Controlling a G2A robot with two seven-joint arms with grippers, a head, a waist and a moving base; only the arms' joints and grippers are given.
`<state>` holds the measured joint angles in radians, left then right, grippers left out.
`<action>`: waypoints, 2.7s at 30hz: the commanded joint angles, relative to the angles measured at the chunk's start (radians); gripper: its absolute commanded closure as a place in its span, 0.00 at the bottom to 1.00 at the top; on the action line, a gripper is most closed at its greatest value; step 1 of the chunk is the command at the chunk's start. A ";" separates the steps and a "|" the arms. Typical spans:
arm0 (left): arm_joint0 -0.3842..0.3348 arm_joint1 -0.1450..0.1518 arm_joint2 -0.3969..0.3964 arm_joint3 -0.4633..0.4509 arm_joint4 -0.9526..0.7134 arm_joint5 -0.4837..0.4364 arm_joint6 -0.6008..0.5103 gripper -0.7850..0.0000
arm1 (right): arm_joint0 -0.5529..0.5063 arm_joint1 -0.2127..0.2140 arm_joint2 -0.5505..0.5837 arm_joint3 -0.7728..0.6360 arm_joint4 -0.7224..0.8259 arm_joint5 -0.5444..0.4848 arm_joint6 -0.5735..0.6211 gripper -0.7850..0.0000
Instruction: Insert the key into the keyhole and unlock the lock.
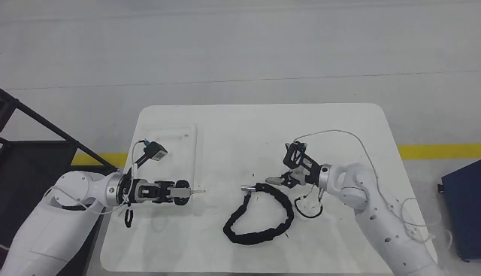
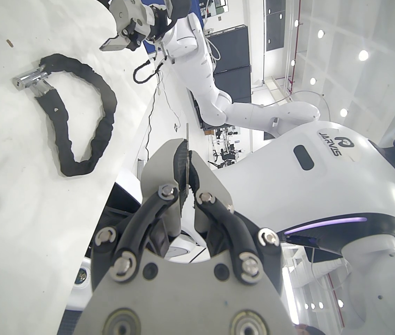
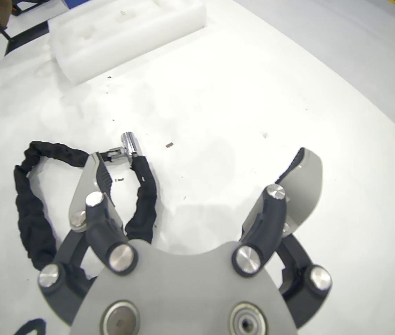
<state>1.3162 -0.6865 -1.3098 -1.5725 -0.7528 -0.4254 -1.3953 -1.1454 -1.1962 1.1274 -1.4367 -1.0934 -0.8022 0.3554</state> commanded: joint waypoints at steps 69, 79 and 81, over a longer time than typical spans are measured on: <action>0.000 0.000 0.000 0.000 0.000 0.000 0.000 1.00 | 0.295 -0.051 -0.420 0.113 -0.006 -0.050 0.518 0.90; 0.000 0.000 0.000 0.000 0.000 0.000 0.000 1.00 | 0.278 -0.037 -0.391 0.039 -0.077 -0.017 0.422 1.00; 0.000 0.000 0.000 0.000 0.000 0.000 0.000 1.00 | 0.269 -0.032 -0.382 0.020 -0.096 -0.014 0.410 1.00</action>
<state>1.3162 -0.6865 -1.3098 -1.5725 -0.7529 -0.4254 -1.3953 -0.8728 -1.2301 0.7408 -1.4079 -1.1810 -0.8179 0.7705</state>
